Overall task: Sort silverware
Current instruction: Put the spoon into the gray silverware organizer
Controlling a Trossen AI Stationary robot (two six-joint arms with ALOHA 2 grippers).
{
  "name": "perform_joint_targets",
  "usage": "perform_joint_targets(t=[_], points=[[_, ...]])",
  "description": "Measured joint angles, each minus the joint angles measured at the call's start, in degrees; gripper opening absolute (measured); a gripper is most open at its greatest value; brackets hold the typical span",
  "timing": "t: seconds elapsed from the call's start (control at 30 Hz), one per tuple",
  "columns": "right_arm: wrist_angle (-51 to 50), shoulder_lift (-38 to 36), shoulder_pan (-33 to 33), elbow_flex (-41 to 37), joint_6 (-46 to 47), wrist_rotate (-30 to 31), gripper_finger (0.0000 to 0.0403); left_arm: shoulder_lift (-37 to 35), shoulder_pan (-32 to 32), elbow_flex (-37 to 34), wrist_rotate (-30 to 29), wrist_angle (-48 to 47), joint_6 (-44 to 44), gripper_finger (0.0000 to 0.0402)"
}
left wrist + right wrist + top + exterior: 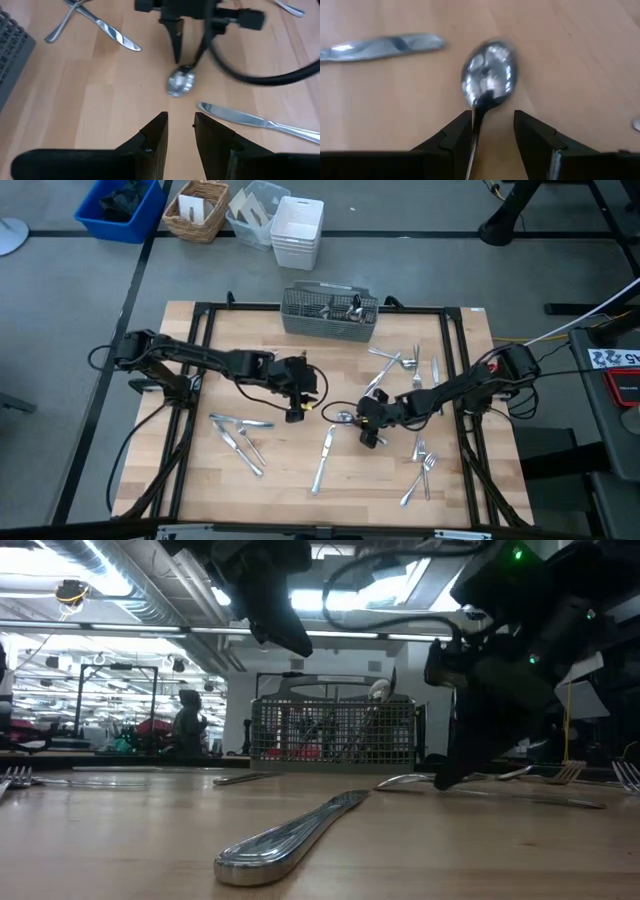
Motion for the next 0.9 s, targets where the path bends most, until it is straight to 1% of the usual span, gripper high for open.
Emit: perform_joint_targets(t=[0.17,0.27,0.37,0.47,0.57,0.67,0.7,0.73,0.8,0.9], points=[[1.22,2.43,0.08,0.16,-0.07,1.99,0.0150,0.00,-1.34,0.02,-0.57,-0.04,-0.28,0.0088],[1.82,2.81,0.17,0.16,-0.12,5.05,0.0149,0.00,-2.04,0.02,-1.85,-0.04,-0.30,0.0088],[1.84,2.93,0.18,0.16,-1.48,6.62,0.0142,0.00,-2.60,0.02,-2.26,-0.04,-0.56,0.0088],[1.76,2.97,0.14,0.14,-2.65,7.30,0.0114,0.00,-3.22,0.02,-3.49,-0.06,-0.64,0.0088],[2.01,3.00,0.05,0.10,-3.82,8.17,0.0070,0.00,-3.96,0.02,-5.61,-0.61,-0.45,0.0088],[3.14,3.06,0.00,-0.02,-6.92,8.29,0.0023,0.00,-4.73,0.02,-8.18,-0.63,-0.27,0.0088],[3.57,3.03,-0.03,-0.06,-7.91,8.25,0.0016,-0.06,-4.87,0.02,-8.75,-0.67,-0.25,0.0088],[3.83,2.89,-0.06,-0.06,-8.99,8.24,0.0014,-0.50,-5.13,0.02,-8.99,-1.11,-0.26,0.0088],[3.46,2.80,-0.13,0.24,-9.44,8.68,0.0022,-1.51,-5.38,0.02,-9.34,-2.41,-0.54,0.0088],[3.33,2.02,-0.13,1.27,-10.75,9.15,0.0033,-3.92,-5.98,0.02,-11.74,-4.41,-1.58,0.0088]])
